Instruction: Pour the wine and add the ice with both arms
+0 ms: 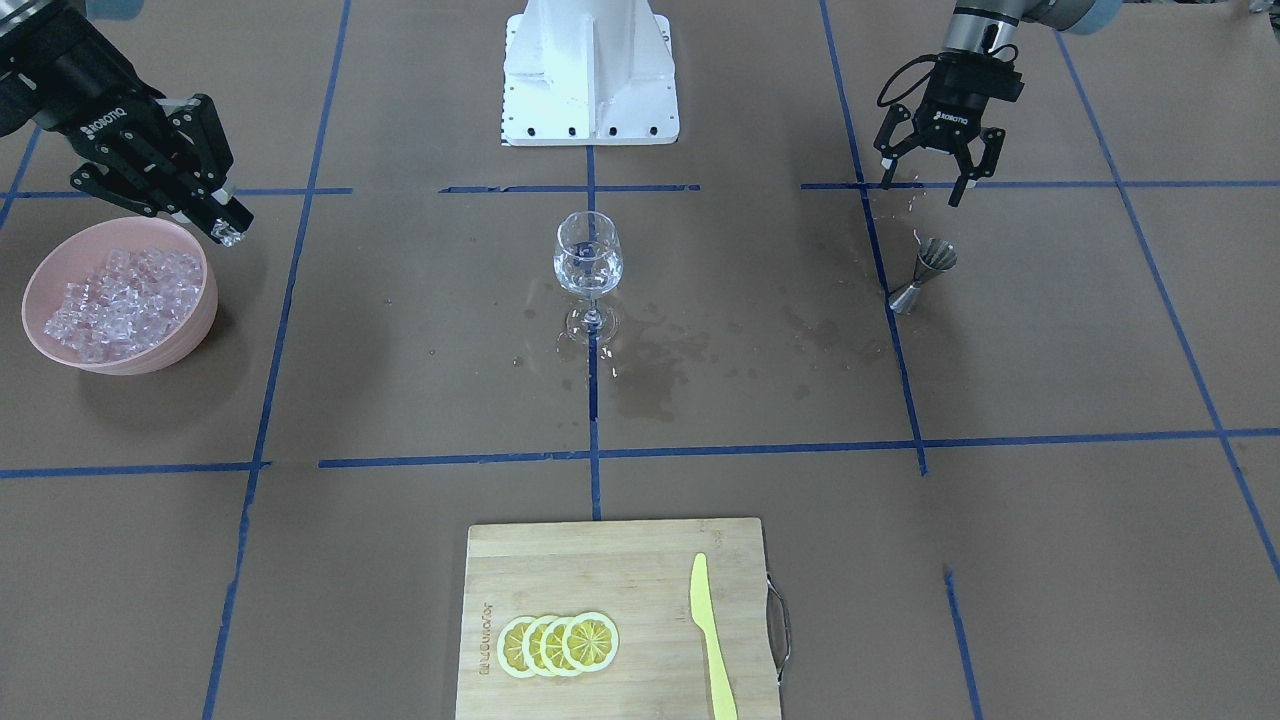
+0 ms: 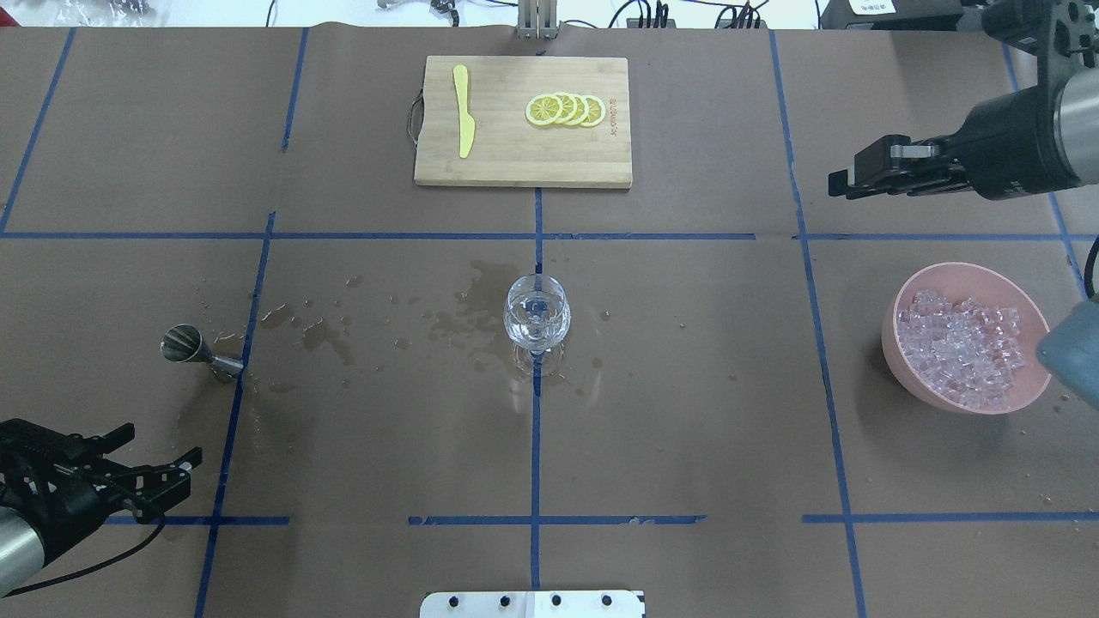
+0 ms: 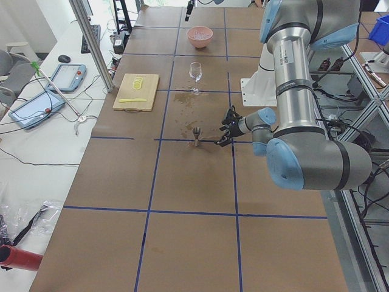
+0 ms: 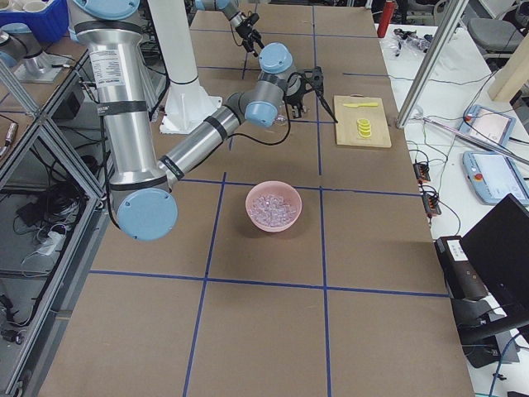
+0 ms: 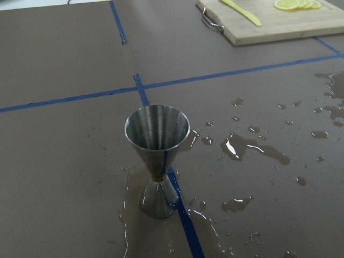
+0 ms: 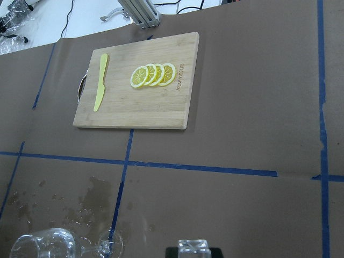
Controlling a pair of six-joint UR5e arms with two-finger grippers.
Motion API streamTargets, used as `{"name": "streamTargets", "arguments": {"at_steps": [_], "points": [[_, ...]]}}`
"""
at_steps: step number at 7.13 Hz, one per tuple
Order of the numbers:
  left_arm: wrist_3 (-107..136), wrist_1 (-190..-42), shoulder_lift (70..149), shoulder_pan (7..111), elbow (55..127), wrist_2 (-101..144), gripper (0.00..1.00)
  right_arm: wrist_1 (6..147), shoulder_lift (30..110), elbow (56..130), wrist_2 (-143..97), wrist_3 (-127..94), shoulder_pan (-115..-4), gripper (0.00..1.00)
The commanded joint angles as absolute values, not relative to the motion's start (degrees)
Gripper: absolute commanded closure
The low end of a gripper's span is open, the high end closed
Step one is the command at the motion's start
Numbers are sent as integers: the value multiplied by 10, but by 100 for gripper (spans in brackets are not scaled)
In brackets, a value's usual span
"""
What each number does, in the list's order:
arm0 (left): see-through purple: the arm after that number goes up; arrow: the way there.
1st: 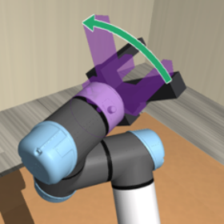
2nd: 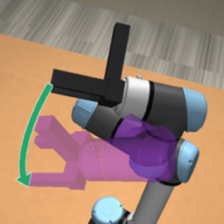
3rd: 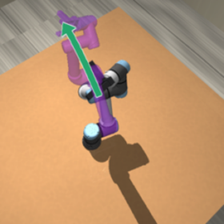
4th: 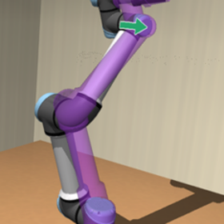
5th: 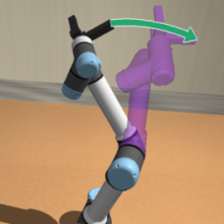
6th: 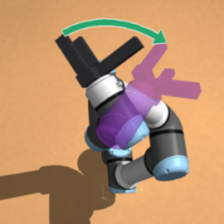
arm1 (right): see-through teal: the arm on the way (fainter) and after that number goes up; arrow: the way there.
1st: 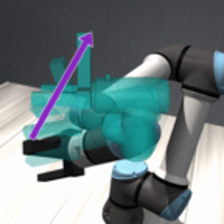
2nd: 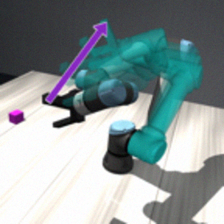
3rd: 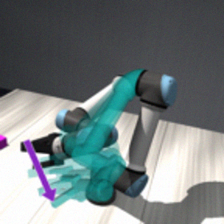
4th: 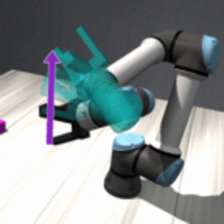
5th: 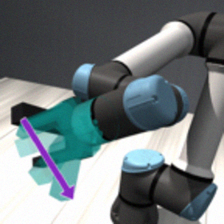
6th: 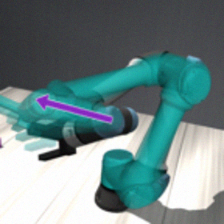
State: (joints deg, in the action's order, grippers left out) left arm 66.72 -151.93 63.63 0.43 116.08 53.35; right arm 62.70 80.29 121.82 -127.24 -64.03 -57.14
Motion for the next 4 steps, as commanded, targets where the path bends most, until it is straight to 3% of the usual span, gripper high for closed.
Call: {"name": "streamTargets", "arguments": {"at_steps": [1, 4], "points": [[667, -1516, 631, 1, 1166, 593, 0, 631, 763, 1217, -1267, -688, -528, 100], [669, -1410, 620, 1, 1252, 680, 0, 633, 737, 1214, -1221, -706, -469, 100]]}}
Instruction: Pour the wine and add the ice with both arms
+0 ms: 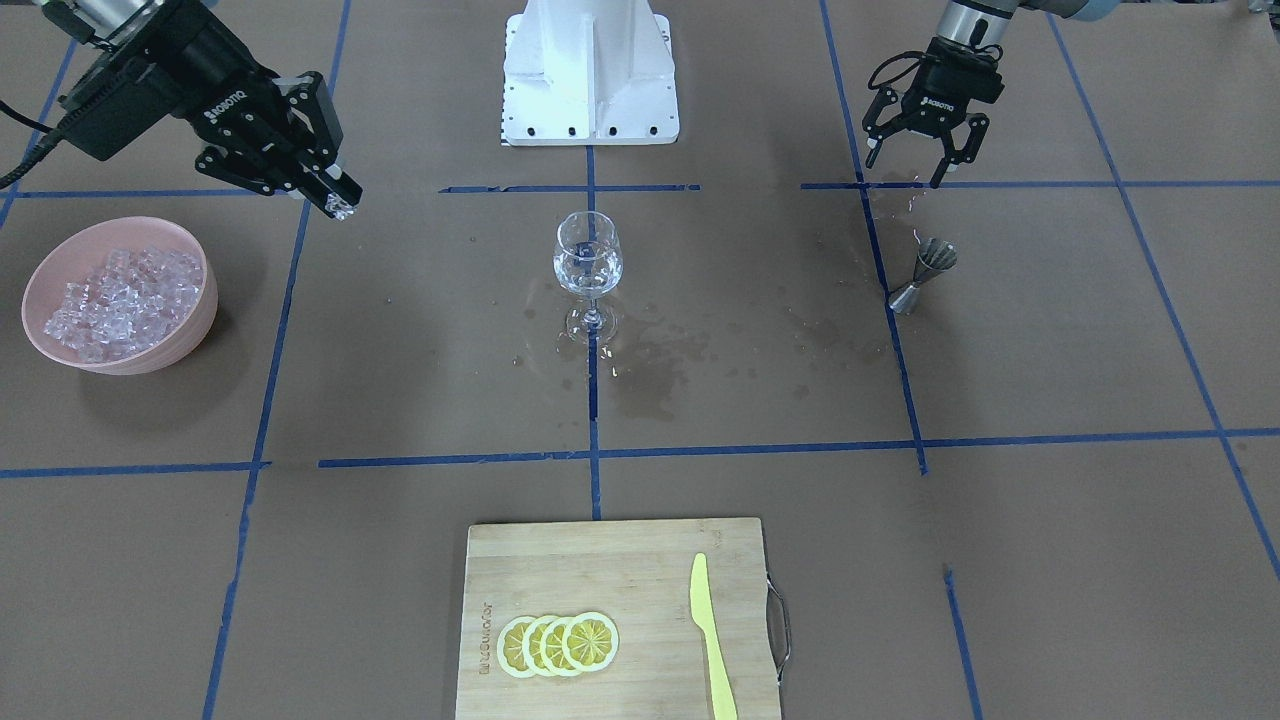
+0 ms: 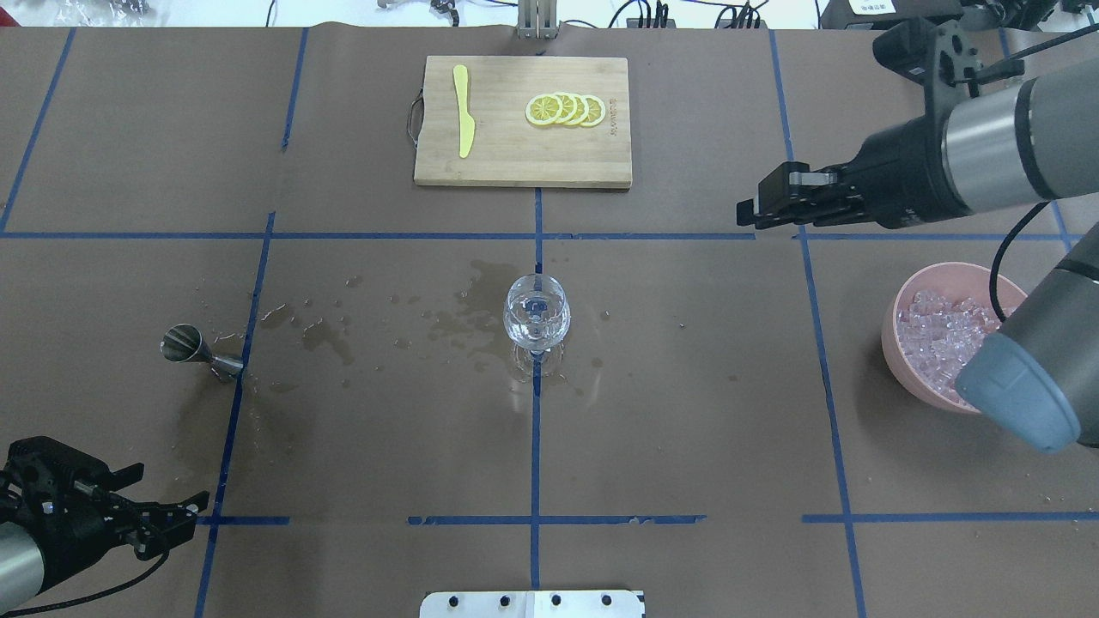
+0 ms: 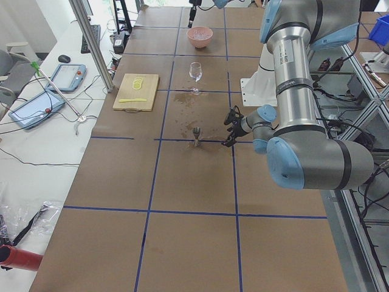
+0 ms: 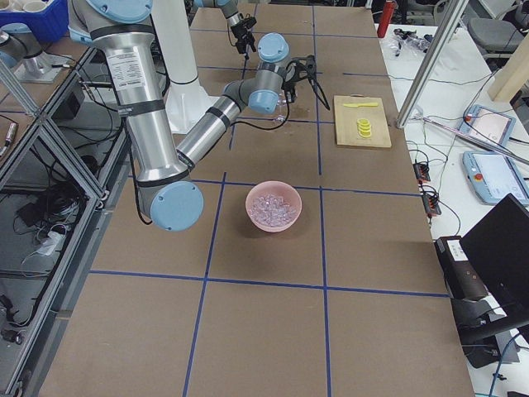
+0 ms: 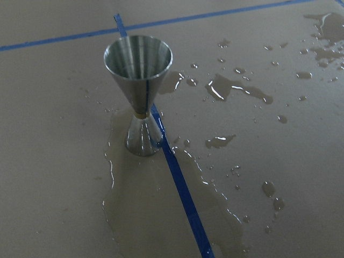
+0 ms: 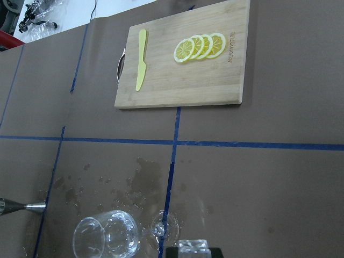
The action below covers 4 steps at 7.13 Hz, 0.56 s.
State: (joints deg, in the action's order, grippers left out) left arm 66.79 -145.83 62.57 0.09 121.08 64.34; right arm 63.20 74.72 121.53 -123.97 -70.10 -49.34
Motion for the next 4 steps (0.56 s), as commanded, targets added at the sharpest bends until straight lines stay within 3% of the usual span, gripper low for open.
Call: {"name": "streamTargets", "arguments": {"at_steps": [1, 2, 4], "points": [[669, -1373, 618, 4, 1286, 720, 0, 633, 729, 1207, -1218, -706, -458, 100], [669, -1299, 620, 10, 1338, 762, 0, 633, 709, 1194, -1216, -707, -451, 100], [664, -1247, 624, 40, 1365, 805, 0, 644, 692, 1186, -1187, -708, -419, 100]]}}
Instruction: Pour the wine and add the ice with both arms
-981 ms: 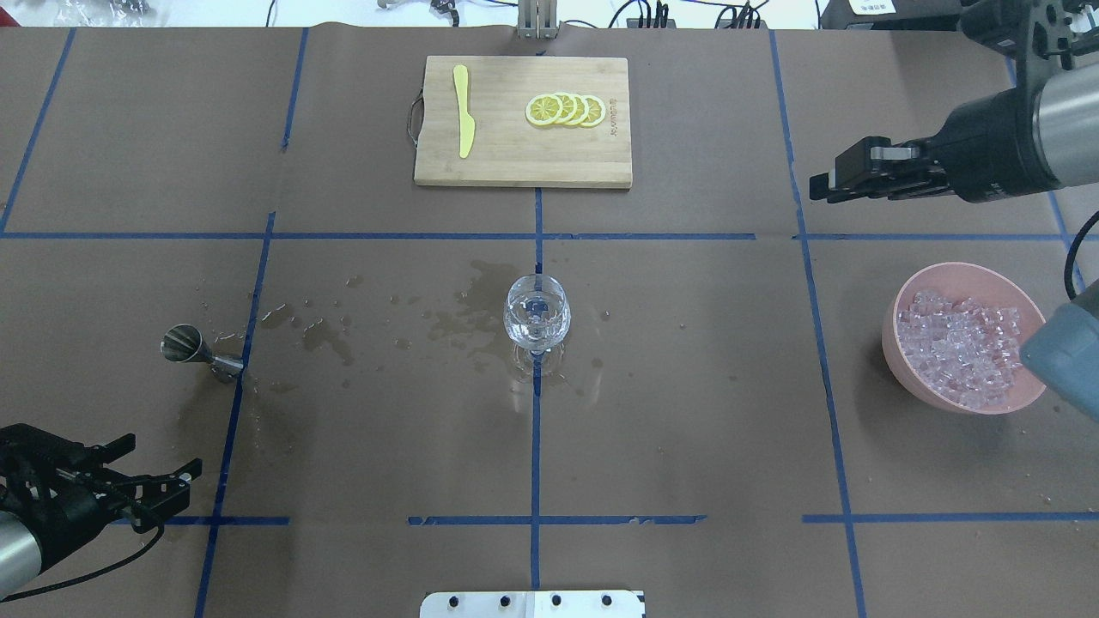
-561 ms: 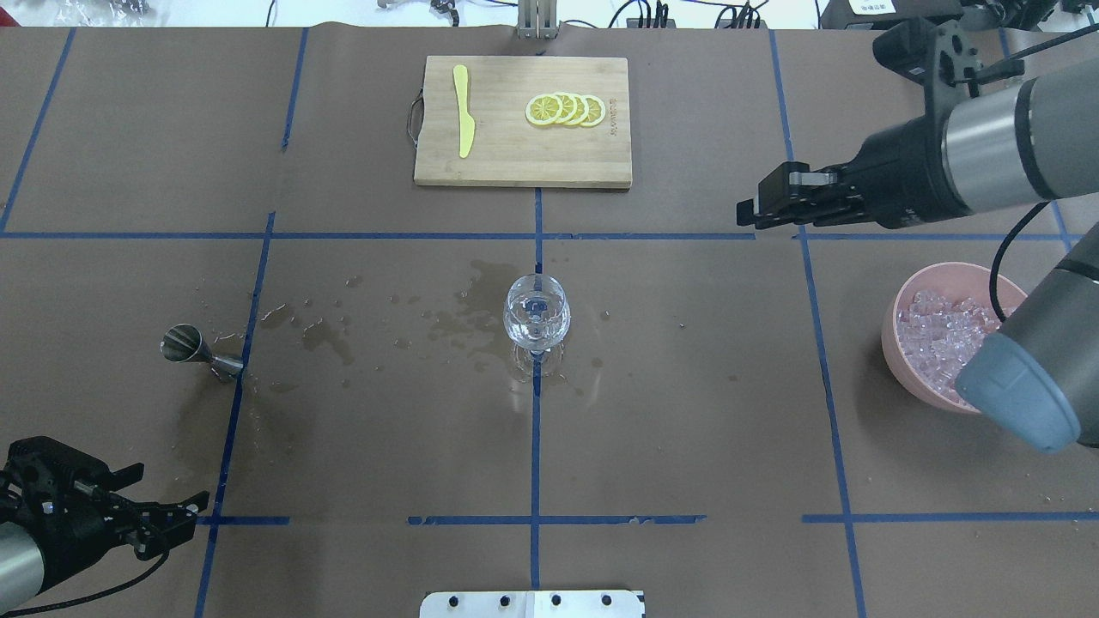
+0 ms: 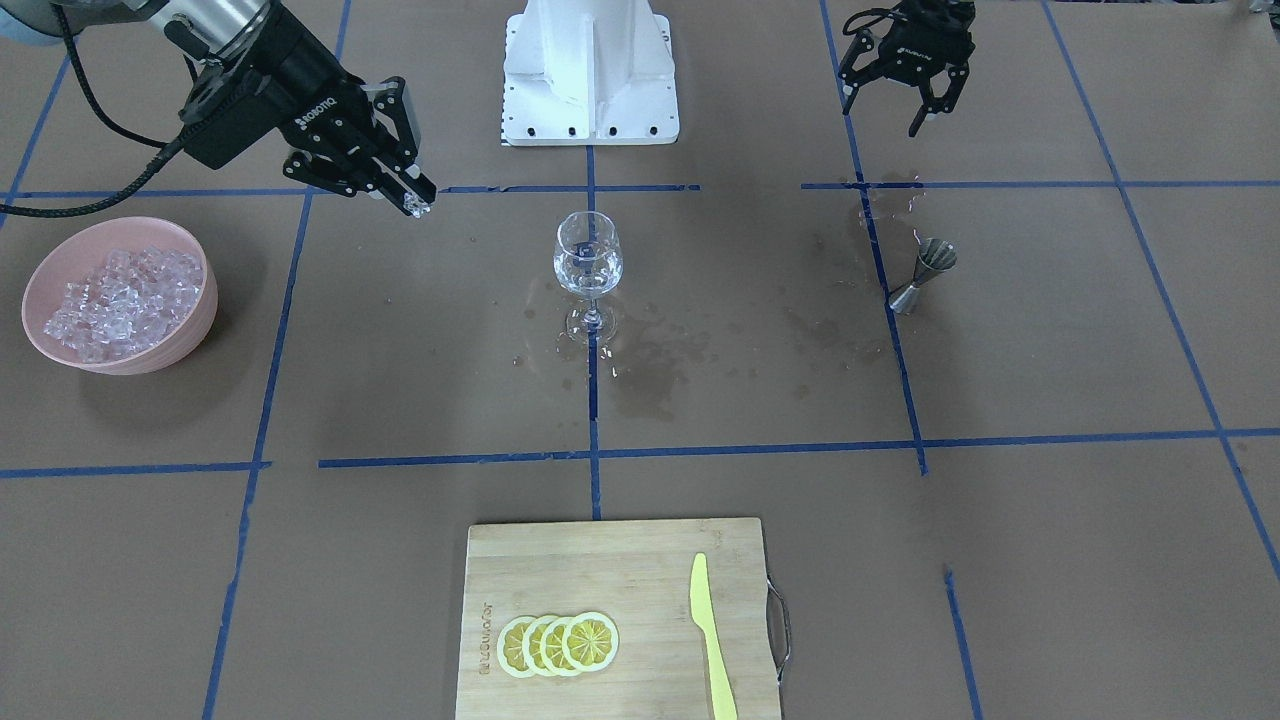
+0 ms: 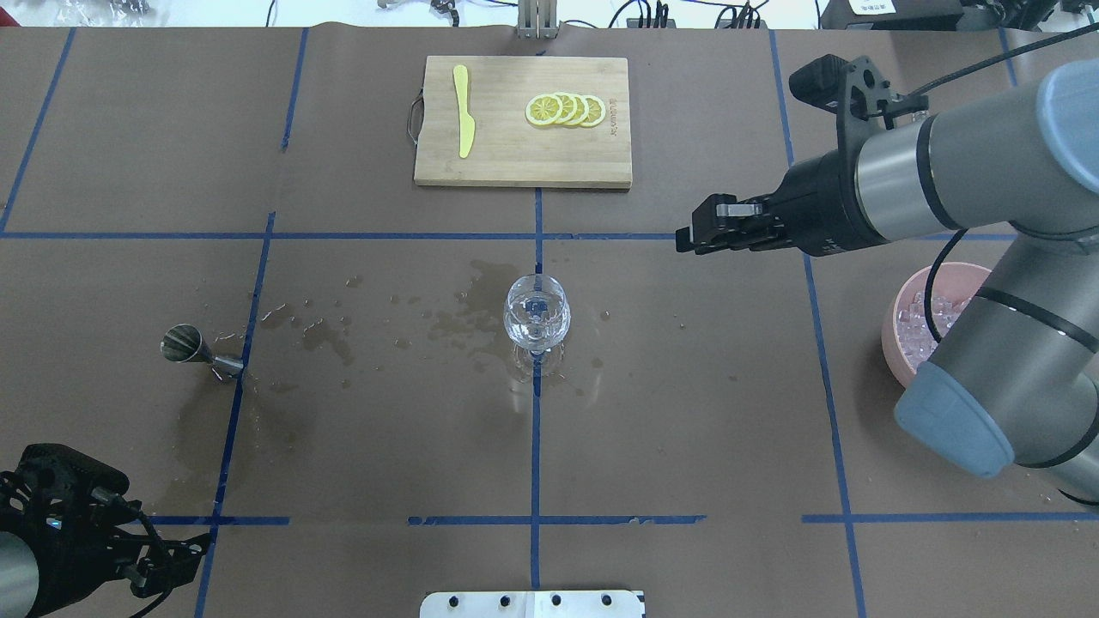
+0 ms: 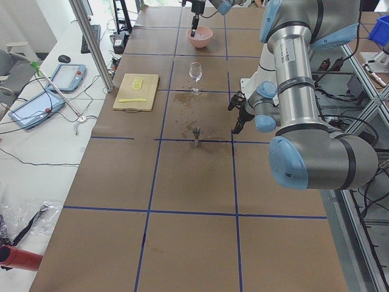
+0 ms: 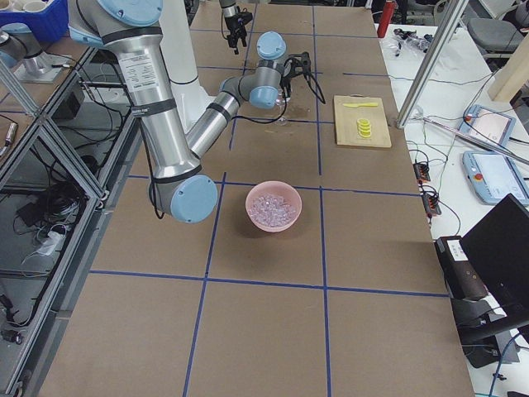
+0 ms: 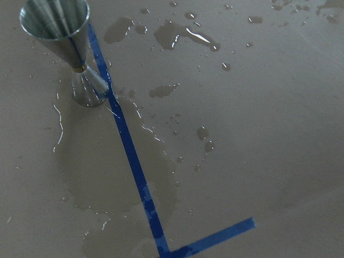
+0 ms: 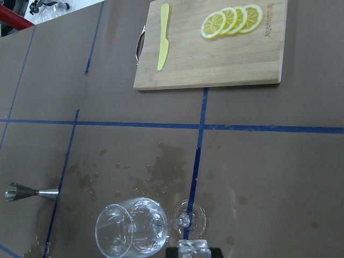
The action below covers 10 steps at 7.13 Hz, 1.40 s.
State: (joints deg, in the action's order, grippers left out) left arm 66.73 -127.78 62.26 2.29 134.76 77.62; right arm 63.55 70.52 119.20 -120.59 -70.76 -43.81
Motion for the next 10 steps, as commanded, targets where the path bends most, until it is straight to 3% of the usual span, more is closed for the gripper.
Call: {"name": "streamTargets", "arguments": {"at_steps": [1, 10], "points": [[643, -1230, 625, 64, 1375, 840, 0, 678, 664, 1185, -1178, -708, -411, 100], [408, -1146, 631, 304, 1414, 1002, 0, 716, 542, 1088, -1064, -722, -310, 100]]}}
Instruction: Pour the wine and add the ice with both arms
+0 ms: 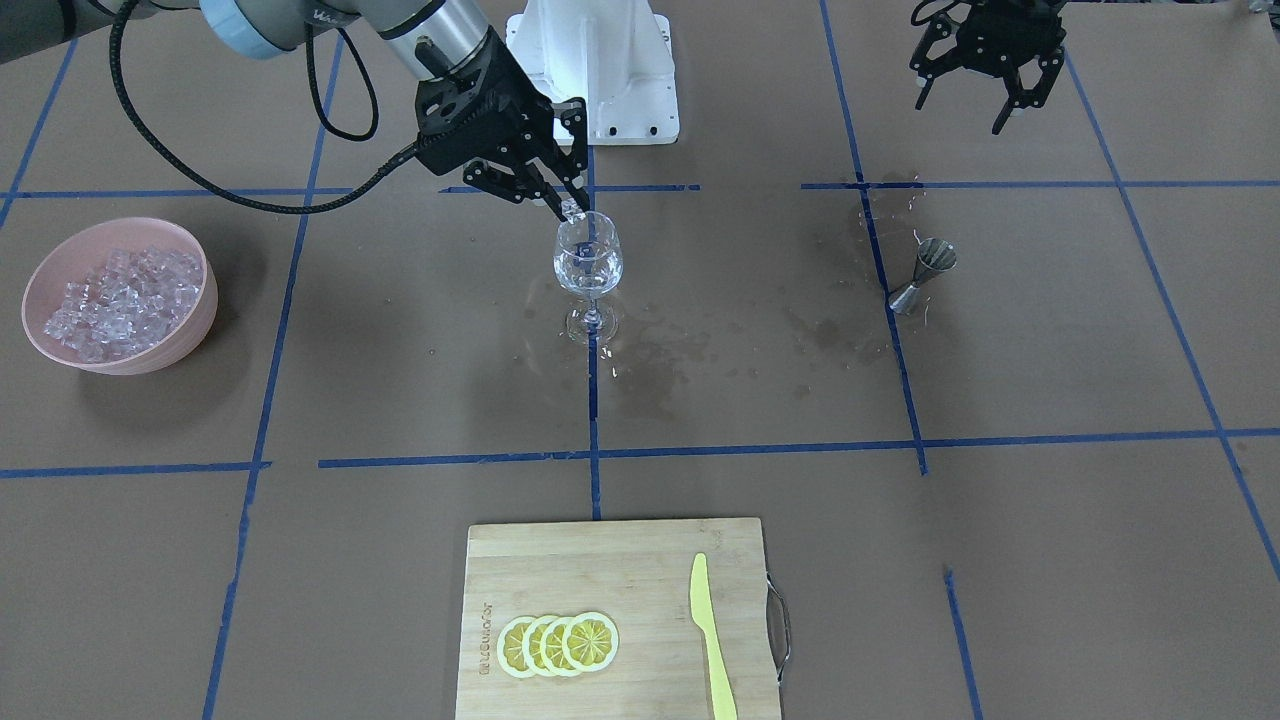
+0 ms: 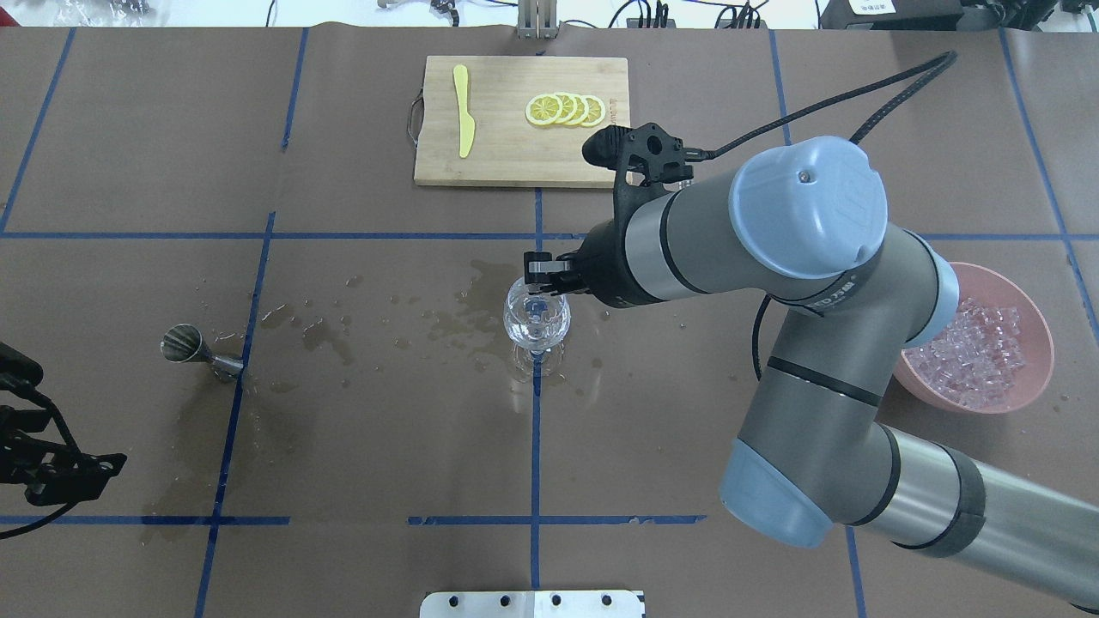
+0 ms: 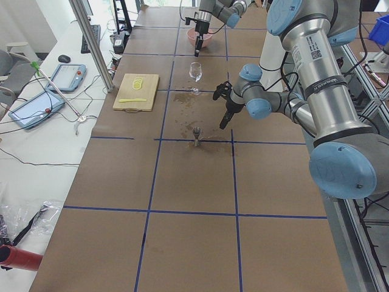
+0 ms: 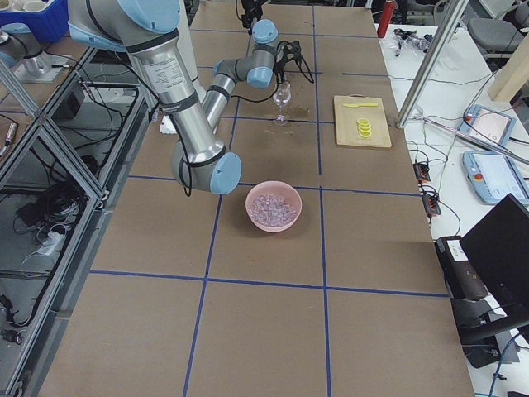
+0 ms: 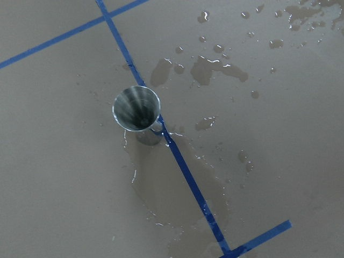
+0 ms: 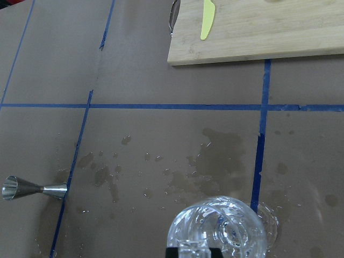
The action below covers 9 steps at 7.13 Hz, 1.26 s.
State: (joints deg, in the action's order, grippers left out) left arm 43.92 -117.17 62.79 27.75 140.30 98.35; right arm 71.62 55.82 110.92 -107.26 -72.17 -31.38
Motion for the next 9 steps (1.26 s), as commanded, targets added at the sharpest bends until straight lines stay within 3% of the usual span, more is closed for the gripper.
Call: {"name": "streamTargets", "arguments": {"at_steps": [1, 6, 7, 8, 9], "points": [[387, -1109, 638, 325, 1432, 1005, 0, 716, 536, 1083, -1060, -722, -307, 100], [359, -1091, 644, 365, 1444, 1029, 0, 717, 545, 1087, -1061, -722, -308, 100], [358, -1089, 644, 366, 1445, 1030, 0, 717, 546, 1087, -1062, -722, -308, 75], [339, -1076, 645, 380, 1450, 1030, 0, 717, 545, 1088, -1062, -722, -308, 38], [314, -1060, 651, 404, 1455, 1041, 0, 718, 543, 1089, -1061, -722, -308, 11]]}}
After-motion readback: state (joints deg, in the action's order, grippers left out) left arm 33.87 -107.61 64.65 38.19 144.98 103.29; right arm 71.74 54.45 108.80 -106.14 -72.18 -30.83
